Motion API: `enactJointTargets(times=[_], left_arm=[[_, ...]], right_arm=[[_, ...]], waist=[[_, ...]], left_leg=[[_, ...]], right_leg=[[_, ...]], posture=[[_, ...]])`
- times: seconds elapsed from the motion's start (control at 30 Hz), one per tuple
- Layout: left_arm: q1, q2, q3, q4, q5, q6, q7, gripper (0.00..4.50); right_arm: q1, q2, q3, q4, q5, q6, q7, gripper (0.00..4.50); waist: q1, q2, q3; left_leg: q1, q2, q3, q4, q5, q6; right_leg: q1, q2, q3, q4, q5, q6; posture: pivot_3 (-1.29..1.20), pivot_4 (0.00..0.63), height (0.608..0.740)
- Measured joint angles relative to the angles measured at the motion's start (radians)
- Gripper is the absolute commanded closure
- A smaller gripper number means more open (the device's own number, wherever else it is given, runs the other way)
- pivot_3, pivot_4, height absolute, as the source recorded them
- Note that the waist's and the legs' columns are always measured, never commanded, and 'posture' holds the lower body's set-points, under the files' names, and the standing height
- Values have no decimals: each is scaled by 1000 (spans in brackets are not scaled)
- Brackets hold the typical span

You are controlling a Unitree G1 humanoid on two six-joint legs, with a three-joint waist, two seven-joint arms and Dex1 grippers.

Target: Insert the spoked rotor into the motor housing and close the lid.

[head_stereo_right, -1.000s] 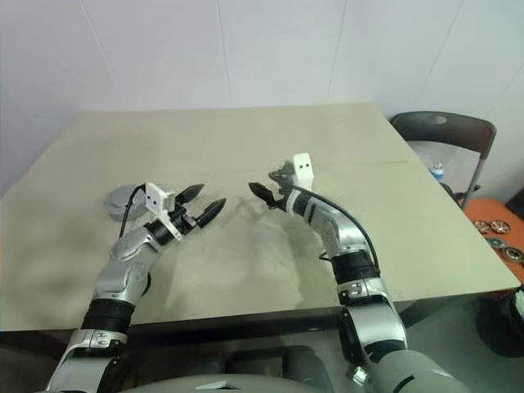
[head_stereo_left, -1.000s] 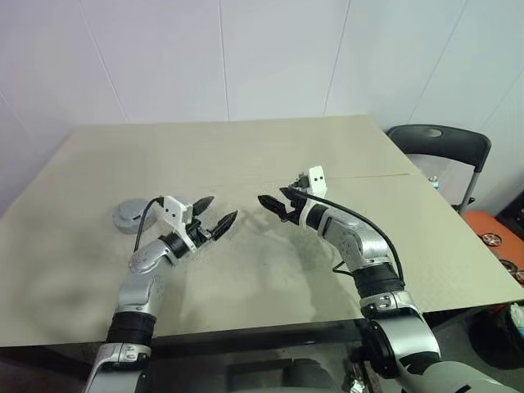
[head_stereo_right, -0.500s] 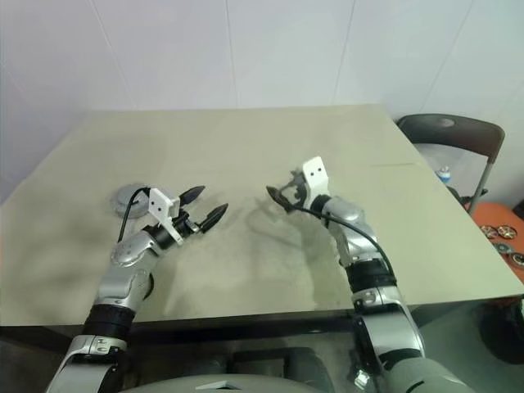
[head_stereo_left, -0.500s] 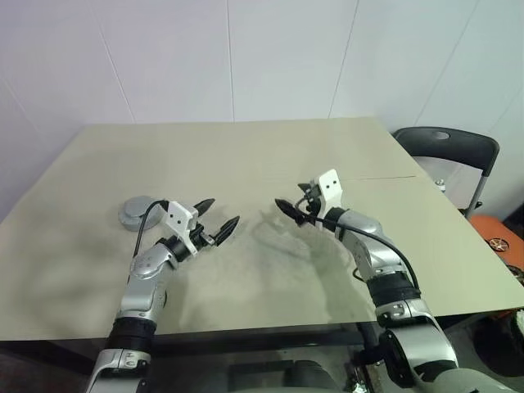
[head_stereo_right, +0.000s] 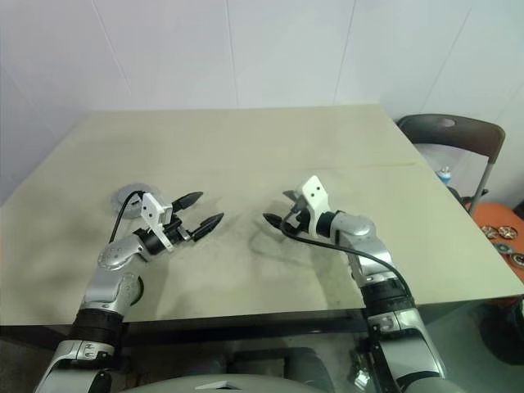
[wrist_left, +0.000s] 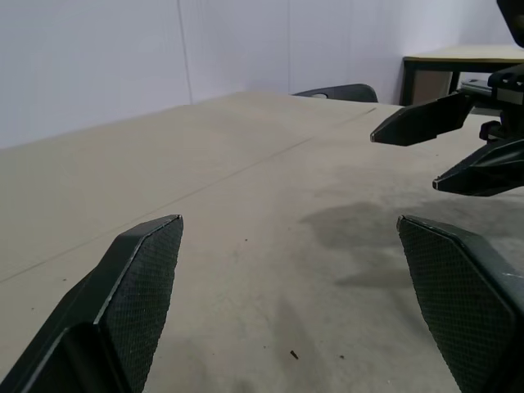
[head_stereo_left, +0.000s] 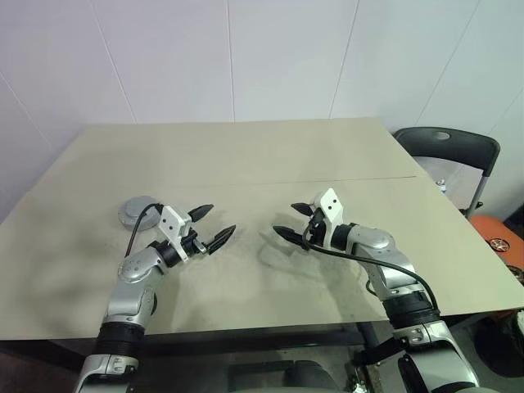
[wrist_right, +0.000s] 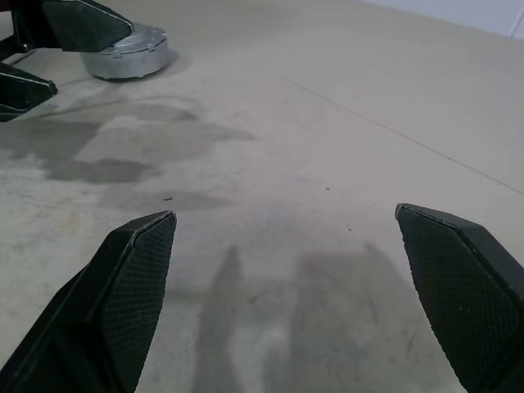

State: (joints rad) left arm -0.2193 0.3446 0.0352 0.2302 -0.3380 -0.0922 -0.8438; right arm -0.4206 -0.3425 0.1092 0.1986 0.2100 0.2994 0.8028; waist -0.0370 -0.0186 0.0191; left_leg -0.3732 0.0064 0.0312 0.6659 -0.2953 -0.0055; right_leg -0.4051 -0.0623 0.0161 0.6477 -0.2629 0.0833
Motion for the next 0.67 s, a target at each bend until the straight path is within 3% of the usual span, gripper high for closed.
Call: enactJointTargets(times=[0.67], left_arm=[[0, 0, 13, 6, -2, -1, -22, 28]], right_arm=[[0, -3, -1, -4, 9, 21, 16, 0]], waist=[[1, 0, 0]], left_leg=[[0, 0, 0, 0, 0, 0]], right_leg=[[0, 0, 0, 0, 0, 0]], posture=[[0, 0, 740]])
